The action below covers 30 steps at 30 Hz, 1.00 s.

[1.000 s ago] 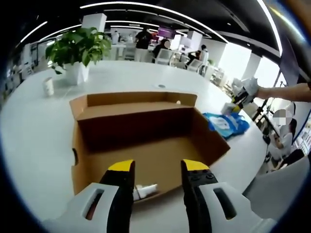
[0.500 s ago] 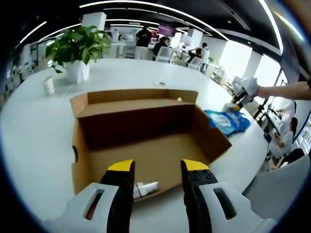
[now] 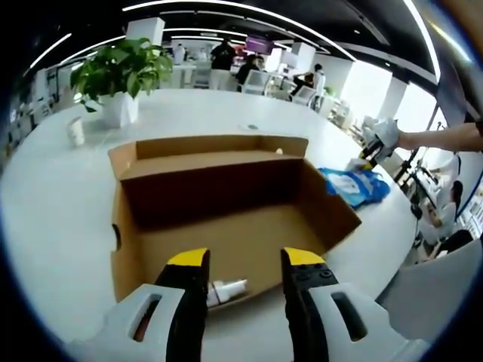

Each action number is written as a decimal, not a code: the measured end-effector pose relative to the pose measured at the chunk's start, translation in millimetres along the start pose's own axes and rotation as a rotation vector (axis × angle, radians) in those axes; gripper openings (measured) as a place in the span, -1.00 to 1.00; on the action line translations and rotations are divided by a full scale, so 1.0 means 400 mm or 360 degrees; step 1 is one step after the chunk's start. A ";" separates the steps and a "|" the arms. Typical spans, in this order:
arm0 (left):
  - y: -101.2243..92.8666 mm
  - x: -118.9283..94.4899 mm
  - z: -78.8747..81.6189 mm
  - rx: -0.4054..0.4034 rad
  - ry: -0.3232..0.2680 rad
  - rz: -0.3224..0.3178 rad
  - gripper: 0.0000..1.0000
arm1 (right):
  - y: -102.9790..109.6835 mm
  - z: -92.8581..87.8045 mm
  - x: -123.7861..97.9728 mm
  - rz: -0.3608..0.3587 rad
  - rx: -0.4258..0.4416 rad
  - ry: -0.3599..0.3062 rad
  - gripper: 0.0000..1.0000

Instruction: Operate the shoe box by opening the lid, removing the specified soft item, and placing it in the target area until the item is outside and the box remains undamaged.

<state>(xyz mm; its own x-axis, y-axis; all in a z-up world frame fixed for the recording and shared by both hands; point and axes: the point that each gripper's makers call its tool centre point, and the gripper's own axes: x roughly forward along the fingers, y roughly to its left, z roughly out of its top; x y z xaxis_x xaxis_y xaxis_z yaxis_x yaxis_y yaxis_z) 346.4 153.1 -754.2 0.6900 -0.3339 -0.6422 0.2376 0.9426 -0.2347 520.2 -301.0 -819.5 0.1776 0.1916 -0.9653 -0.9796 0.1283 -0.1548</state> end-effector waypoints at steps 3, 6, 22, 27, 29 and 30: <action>-0.001 0.002 0.000 0.0001 0.0001 0.0000 -0.24 | 0.001 -0.005 0.002 0.0003 -0.0019 0.0013 -0.66; -0.002 0.002 0.000 0.0002 0.0001 -0.0001 -0.24 | 0.002 -0.009 0.004 0.0008 -0.0031 0.0022 -0.66; -0.002 0.001 -0.004 0.0003 0.0008 -0.0001 -0.24 | -0.012 -0.029 0.022 0.0038 -0.0062 0.0076 -0.66; -0.001 0.000 -0.004 0.0002 0.0007 -0.0001 -0.24 | -0.011 -0.040 0.021 0.0073 -0.0149 0.0123 -0.66; -0.001 -0.001 -0.003 0.0001 0.0005 -0.0001 -0.24 | -0.014 -0.046 0.024 0.0086 -0.0165 0.0134 -0.66; 0.000 -0.001 -0.002 0.0000 0.0004 0.0000 -0.24 | -0.014 -0.047 0.023 0.0087 -0.0157 0.0134 -0.66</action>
<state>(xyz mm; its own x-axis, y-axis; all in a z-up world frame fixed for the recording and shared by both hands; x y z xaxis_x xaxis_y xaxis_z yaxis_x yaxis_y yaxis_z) 345.5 153.2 -754.6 0.6881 -0.3341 -0.6441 0.2379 0.9425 -0.2347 525.7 -318.1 -831.6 0.1195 0.1127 -0.9864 -0.9928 0.0230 -0.1176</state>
